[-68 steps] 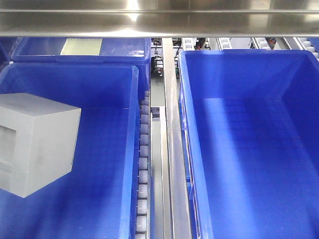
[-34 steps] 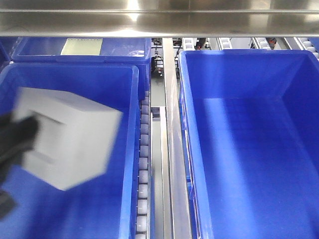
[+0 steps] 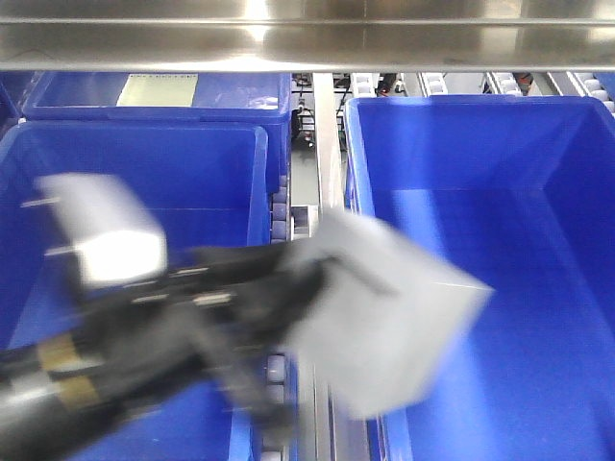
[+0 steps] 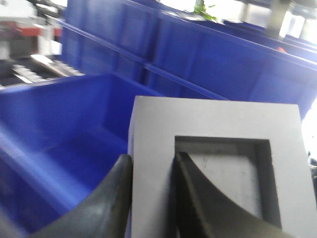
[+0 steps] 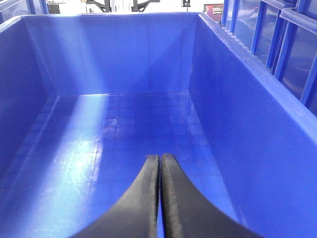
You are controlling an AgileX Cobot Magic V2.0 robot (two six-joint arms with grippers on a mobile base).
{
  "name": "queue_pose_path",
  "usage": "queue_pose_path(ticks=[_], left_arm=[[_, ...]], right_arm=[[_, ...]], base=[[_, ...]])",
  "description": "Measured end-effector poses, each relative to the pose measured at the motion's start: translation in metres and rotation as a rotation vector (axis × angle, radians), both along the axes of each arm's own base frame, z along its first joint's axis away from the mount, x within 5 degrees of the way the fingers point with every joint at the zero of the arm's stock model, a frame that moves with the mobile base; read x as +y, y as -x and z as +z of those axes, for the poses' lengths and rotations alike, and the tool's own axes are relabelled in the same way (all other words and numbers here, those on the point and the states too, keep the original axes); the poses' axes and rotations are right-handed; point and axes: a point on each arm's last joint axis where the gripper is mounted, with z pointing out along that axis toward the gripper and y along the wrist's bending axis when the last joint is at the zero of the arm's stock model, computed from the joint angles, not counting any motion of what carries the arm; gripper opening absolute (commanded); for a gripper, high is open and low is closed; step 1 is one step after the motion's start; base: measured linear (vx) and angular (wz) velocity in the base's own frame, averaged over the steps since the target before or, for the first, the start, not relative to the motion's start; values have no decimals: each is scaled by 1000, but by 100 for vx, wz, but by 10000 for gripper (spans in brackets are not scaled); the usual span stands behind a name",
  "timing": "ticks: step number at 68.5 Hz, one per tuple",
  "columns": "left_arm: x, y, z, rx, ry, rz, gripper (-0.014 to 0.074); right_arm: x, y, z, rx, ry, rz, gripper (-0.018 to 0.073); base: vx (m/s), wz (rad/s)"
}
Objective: Sort gray base to blue bin
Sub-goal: 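Swing the left arm with the block over the farther-side blue bin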
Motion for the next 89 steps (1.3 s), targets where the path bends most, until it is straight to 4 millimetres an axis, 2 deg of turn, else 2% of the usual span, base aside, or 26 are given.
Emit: queue_pose_path(ticks=[14, 24, 32, 39, 54, 67, 80, 89], left_arm=[[-84, -27, -5, 27, -38, -72, 4], [-136, -56, -24, 71, -105, -78, 4], [-169, -74, -38, 121, -179, -86, 4], [-189, -85, -53, 173, -258, -93, 4], [-212, -97, -86, 251, -379, -103, 6], [-215, -99, -110, 306, -462, -107, 8], [-214, -97, -116, 337, -511, -110, 36], [-213, -96, -117, 329, -545, -121, 104]], right_arm=[[0, 0, 0, 0, 0, 0, -5], [0, 0, 0, -1, 0, 0, -5], [0, 0, 0, -2, 0, 0, -5], [0, 0, 0, -2, 0, 0, -5], [0, 0, 0, -2, 0, 0, -5], [0, 0, 0, -2, 0, 0, -5], [0, 0, 0, -2, 0, 0, -5], [0, 0, 0, -2, 0, 0, -5]], base=[[0, 0], [0, 0], [0, 0], [0, 0], [0, 0], [0, 0], [0, 0], [0, 0]])
